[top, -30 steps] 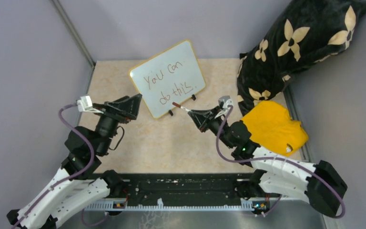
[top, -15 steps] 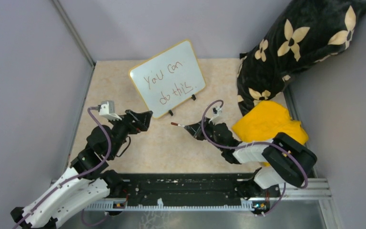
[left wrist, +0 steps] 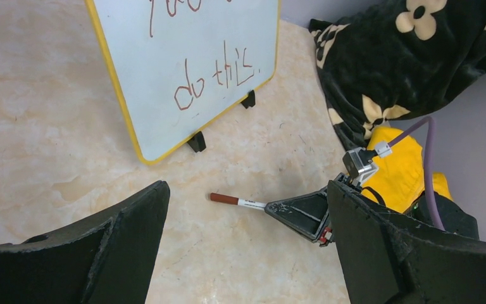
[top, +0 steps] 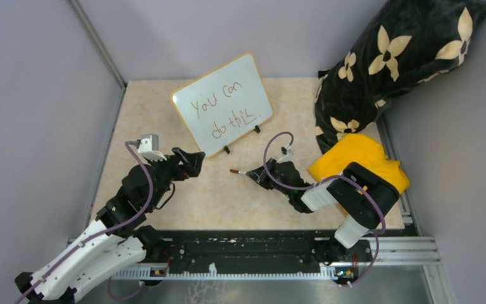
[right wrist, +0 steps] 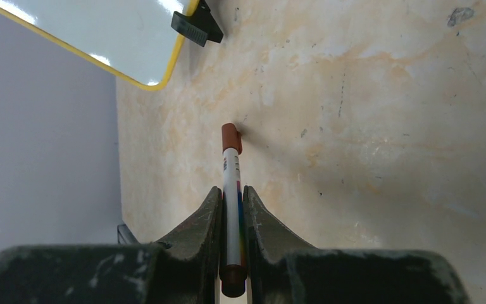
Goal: Write a sentence on the whiteboard
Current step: Place the whiteboard marker at the center of the board, then reset both arms
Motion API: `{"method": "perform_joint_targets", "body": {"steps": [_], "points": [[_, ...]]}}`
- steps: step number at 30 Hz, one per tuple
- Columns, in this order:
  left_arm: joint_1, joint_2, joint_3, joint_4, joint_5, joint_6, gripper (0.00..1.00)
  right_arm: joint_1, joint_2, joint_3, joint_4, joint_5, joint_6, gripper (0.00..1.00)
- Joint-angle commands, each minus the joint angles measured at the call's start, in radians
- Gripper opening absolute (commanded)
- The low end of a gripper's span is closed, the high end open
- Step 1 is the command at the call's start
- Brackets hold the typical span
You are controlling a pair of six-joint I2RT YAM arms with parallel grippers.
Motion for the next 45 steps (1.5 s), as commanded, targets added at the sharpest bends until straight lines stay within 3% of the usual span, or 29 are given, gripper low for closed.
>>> {"method": "perform_joint_targets", "body": {"steps": [1,16,23,29,34,39,45], "points": [[-0.002,0.002,-0.002,-0.023,0.010,-0.012,0.99,-0.017,0.032,0.022,-0.009,-0.027,0.039,0.05],[-0.001,0.008,0.006,-0.076,-0.019,-0.048,0.99,-0.070,-0.041,-0.064,-0.125,-0.020,0.046,0.45],[-0.001,0.013,0.010,-0.089,-0.016,-0.044,0.99,-0.124,-0.145,-0.142,-0.201,0.003,0.049,0.54],[-0.001,0.060,0.019,-0.101,-0.019,-0.054,0.99,-0.139,-0.301,-0.156,-0.411,0.104,-0.009,0.60],[-0.002,0.165,0.040,-0.173,-0.103,-0.233,0.99,-0.140,-0.445,-0.130,-0.650,0.247,-0.040,0.68],[-0.001,0.364,0.159,-0.385,-0.107,-0.437,0.99,-0.139,-0.607,-0.047,-0.795,0.306,-0.115,0.79],[-0.002,0.550,0.368,-0.535,-0.015,-0.454,0.99,-0.111,-0.696,0.207,-0.965,0.462,-0.352,0.81]]}}
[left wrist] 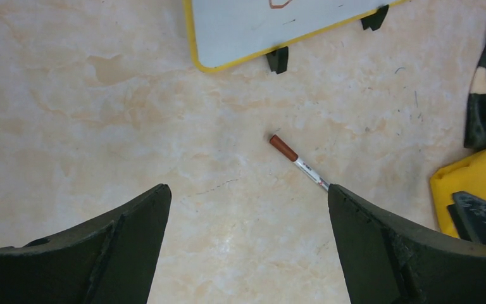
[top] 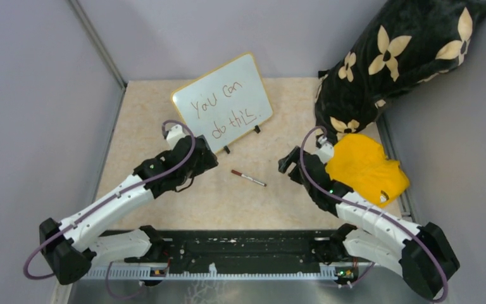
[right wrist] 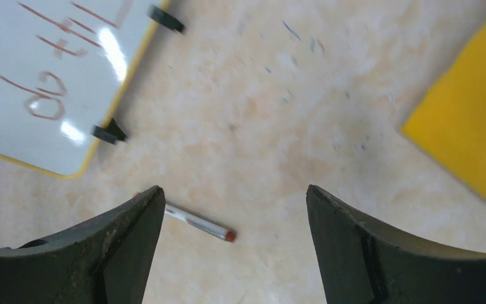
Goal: Write a sentence on the whiteboard
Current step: Reset both arms
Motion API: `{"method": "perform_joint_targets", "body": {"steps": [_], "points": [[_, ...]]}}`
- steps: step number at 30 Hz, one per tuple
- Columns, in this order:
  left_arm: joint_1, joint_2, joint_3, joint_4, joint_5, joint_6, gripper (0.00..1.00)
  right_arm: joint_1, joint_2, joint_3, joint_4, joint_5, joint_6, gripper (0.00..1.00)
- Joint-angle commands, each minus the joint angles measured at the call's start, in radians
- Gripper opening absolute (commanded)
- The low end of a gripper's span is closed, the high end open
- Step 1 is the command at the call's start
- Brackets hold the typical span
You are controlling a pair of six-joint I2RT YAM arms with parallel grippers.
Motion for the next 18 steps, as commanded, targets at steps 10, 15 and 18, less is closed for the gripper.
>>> {"method": "perform_joint_targets", "body": {"steps": [10,15,18], "points": [[-0.001,-0.072,0.119,0.086,0.105,0.226,0.99,0.173,0.039,0.542,-0.140,0.567,-0.540,0.84],[-0.002,-0.225,0.043,0.277,0.089,0.410,0.99,0.174,0.005,0.538,-0.079,0.597,-0.580,0.85],[-0.002,-0.279,0.024,0.298,0.054,0.443,0.99,0.174,-0.050,0.475,0.003,0.554,-0.635,0.88]]}}
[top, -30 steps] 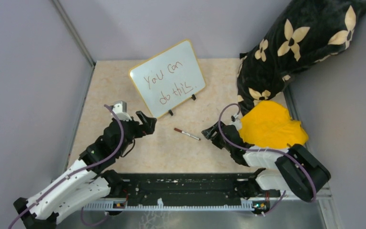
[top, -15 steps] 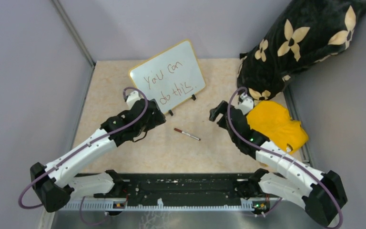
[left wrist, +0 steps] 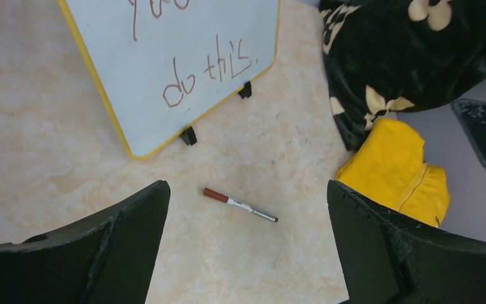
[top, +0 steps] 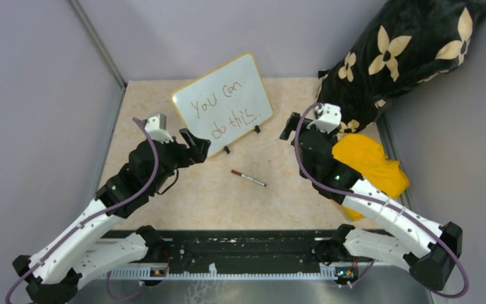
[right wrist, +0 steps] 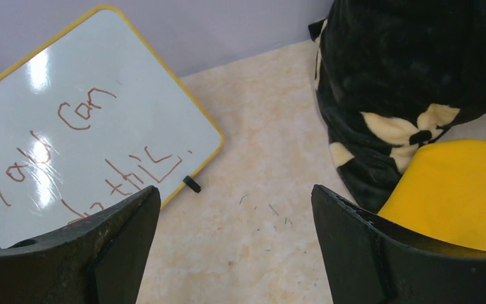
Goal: Write a sentence on the whiteboard
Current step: Reset both arms
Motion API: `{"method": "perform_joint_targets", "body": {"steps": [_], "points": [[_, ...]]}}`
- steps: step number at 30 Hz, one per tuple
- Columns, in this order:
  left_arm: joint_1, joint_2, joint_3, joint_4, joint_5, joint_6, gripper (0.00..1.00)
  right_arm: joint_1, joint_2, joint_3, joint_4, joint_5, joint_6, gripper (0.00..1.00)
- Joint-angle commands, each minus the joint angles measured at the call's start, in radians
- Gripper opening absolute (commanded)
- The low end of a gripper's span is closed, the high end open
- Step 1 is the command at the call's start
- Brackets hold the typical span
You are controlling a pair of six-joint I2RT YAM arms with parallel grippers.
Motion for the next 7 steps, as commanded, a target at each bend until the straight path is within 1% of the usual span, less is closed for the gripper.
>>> {"method": "perform_joint_targets", "body": {"steps": [1,4,7], "points": [[-0.001,-0.068,-0.035,0.120,-0.041,0.145,0.99,0.004,-0.096,-0.063,0.141,0.006,-0.115,0.91],[-0.002,-0.094,-0.049,0.134,-0.049,0.198,0.99,0.005,-0.155,-0.131,0.222,-0.027,-0.156,0.98],[-0.001,-0.091,-0.043,0.112,-0.075,0.226,0.99,0.005,-0.195,-0.170,0.280,-0.059,-0.195,0.99]]}}
